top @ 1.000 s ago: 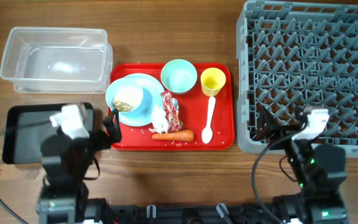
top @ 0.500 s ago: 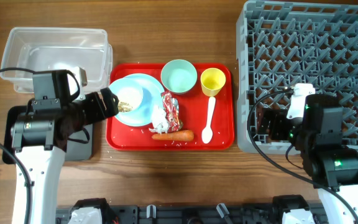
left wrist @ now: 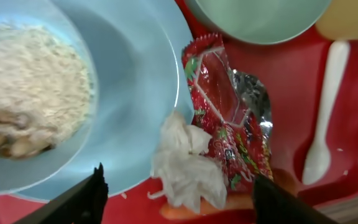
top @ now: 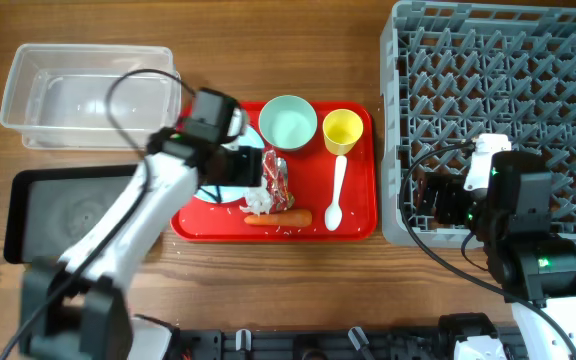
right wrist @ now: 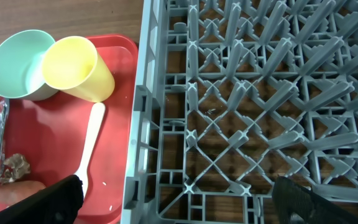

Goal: Sort waste into correct bins and load items into the dishwasher rack
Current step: 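Grasp the white tissue with the left gripper and drop it in the clear bin, then grasp the red snack wrapper with the left gripper, drop it in the clear bin, then grasp the light-blue rice bowl rim with the left gripper, then tip the rice bowl over the black tray to dump the rice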

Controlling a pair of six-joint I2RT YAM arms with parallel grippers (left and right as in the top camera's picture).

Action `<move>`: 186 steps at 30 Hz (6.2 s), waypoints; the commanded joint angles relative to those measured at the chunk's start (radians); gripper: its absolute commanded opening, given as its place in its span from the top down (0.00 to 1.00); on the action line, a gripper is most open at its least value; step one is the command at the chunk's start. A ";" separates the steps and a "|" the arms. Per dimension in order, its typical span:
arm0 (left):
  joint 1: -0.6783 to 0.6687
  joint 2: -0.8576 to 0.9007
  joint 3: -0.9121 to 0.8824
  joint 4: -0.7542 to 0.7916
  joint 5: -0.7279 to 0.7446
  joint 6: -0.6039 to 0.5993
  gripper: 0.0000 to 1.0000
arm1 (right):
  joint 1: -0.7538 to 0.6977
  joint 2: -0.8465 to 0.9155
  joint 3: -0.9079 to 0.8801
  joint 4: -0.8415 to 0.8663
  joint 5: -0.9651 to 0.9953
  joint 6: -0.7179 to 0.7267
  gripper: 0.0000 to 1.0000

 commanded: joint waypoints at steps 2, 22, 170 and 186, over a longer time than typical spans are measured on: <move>-0.039 0.146 0.012 0.019 -0.040 -0.006 0.30 | 0.003 0.000 0.026 0.000 0.018 -0.018 0.00; 0.147 -0.190 0.114 0.094 -0.248 -0.007 0.96 | 0.003 0.000 0.026 0.007 0.018 -0.018 0.00; 0.829 -0.047 0.007 -0.176 0.625 0.198 0.96 | 0.003 0.040 0.025 0.005 0.017 -0.011 0.00; 1.248 0.132 -0.182 -0.153 1.280 0.527 0.96 | 0.003 0.040 0.025 0.004 0.017 -0.010 0.00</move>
